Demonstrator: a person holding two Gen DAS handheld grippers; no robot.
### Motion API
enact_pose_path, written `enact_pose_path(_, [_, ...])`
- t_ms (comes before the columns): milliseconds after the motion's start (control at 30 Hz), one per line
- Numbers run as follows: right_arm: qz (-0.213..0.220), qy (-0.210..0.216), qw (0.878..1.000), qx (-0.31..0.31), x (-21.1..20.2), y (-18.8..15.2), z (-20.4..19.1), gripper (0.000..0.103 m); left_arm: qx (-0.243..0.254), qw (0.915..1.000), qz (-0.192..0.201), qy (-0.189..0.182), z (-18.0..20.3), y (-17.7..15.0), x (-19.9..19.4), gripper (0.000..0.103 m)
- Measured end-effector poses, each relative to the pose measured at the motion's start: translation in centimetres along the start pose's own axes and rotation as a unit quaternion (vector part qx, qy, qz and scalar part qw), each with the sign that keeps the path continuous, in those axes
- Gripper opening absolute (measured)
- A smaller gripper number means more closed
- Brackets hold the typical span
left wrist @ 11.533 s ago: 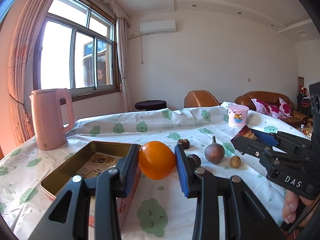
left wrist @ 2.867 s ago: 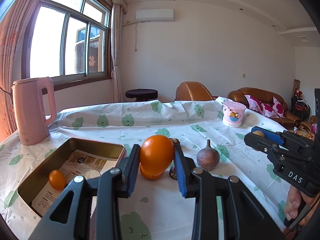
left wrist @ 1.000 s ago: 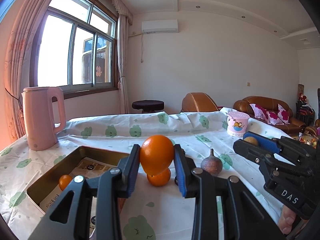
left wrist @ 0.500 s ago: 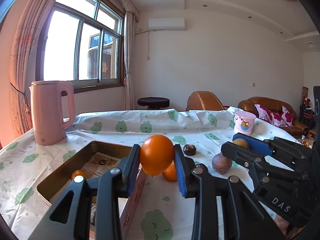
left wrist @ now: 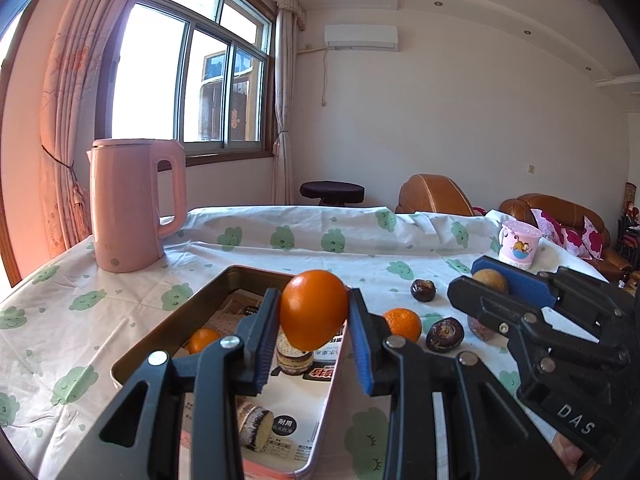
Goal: Organize fruits
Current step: 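Carry the small orange with the left tool while the right tool carries the brown fruit over the tin, then lower and release the orange with the left tool while the right tool releases the brown fruit into the tin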
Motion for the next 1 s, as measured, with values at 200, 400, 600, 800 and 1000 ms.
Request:
enact_pose_path(200, [0.001, 0.017, 1.0, -0.011, 1.1, 0.7, -1.7, 0.028, 0.003, 0.9999, -0.012, 0.011, -1.2, -0.2, 0.2, 0.035])
enact_pose_path(400, [-0.002, 0.031, 0.999, -0.022, 2.0, 1.1, -3.5, 0.028, 0.001, 0.9996, -0.02, 0.022, -2.6, -0.3, 0.4, 0.035])
enact_pose_path(600, [-0.006, 0.041, 0.999, -0.025, 2.9, 1.3, -4.6, 0.028, -0.002, 0.999, -0.027, 0.035, -4.2, -0.4, 0.6, 0.035])
enact_pose_path(800, [-0.013, 0.049, 0.998, -0.028, 3.8, 1.0, -5.6, 0.028, -0.006, 0.998, -0.038, 0.049, -5.9, -0.6, 1.0, 0.035])
enact_pose_path(1000, [-0.019, 0.058, 0.998, -0.029, 4.5, 0.8, -6.5, 0.028, -0.007, 0.9967, -0.051, 0.062, -7.2, -1.0, 1.4, 0.035])
Point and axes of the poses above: each gripper's, at about its wrist camera, not at the fingertips, and x roughly the way its jaws point, z to its right, y to its top, the point moved 9 cm from there along x, roughly the way its jaws point, and after that the axes turned 7 degrees about z, right-handed, at the moved point
